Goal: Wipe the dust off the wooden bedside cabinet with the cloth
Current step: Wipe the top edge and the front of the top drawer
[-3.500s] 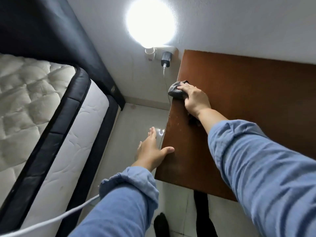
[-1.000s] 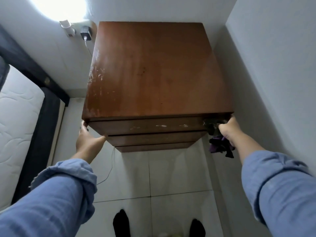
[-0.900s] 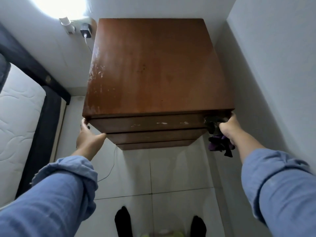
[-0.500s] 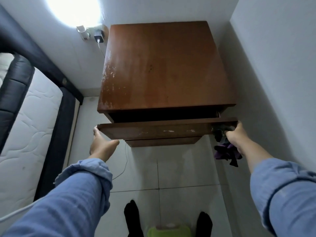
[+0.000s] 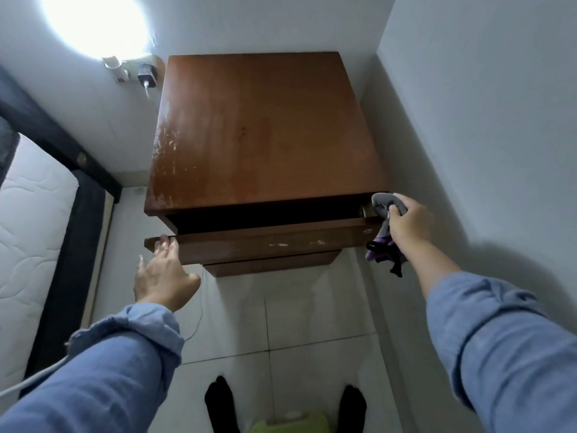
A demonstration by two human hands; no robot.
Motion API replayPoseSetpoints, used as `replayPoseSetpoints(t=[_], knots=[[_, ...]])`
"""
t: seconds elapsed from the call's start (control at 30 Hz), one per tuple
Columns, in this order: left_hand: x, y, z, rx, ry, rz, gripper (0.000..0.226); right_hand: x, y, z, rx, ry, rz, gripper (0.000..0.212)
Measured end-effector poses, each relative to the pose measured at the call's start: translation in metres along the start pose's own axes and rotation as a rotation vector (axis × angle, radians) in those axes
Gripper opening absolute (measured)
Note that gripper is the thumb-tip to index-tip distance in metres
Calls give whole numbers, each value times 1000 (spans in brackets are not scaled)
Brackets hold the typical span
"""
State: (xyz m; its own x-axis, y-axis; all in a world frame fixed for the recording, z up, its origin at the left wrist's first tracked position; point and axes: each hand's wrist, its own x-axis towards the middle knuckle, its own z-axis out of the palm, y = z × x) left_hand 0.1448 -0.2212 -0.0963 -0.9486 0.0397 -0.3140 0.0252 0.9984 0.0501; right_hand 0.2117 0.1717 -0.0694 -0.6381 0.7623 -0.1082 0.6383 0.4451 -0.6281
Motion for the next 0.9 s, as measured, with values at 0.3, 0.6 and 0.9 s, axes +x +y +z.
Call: replayPoseSetpoints(t=[0.3, 0.6, 0.9], knots=[[-1, 3, -4, -109, -35, 7, 81, -77, -44, 84, -49, -37, -112, 38], [-6, -11, -3, -435, 72, -17, 72, -154, -117, 158, -98, -388, -488, 50], [6, -44, -3, -1136, 97, -313, 59, -176, -126, 183, -43, -263, -515, 47]])
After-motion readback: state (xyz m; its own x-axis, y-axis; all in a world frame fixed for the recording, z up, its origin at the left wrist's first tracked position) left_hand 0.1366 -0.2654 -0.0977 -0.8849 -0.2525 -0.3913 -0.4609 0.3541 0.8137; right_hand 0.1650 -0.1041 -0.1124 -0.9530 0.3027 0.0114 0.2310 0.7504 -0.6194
